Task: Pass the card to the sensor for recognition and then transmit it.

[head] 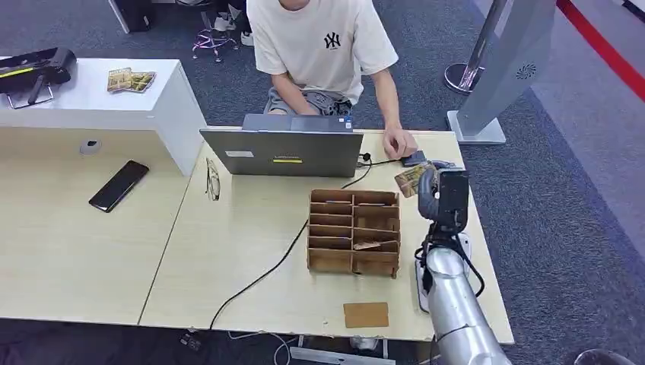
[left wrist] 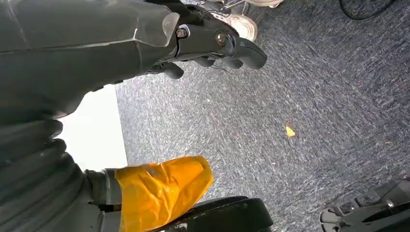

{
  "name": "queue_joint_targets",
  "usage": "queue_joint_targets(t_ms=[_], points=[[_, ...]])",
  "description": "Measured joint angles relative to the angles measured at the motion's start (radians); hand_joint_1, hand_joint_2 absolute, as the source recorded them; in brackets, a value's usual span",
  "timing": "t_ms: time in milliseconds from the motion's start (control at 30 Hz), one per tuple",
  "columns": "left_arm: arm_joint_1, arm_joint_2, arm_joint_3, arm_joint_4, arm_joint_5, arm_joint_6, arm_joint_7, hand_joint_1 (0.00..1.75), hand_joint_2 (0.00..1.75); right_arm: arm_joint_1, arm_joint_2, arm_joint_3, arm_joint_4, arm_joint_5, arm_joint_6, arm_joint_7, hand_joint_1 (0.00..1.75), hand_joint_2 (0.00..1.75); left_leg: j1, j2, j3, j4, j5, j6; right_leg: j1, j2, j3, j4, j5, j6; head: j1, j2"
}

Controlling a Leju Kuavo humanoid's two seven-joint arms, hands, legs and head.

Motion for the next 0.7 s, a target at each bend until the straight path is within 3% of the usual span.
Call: queue_joint_targets(t_ms=[700], points=[[0.0, -0.002, 0.008, 0.0, 0.0, 0.0, -0.001, 0.0, 1.75, -0.05, -0.029, -0.001, -0.113, 0.034, 0.022, 0.04, 1.75, 1.75, 0.0, 0.0, 0.0, 0.0, 0.0, 0.0, 0.0, 0.0, 0.0, 0.0, 0.0, 0.0, 0.0, 0.0]])
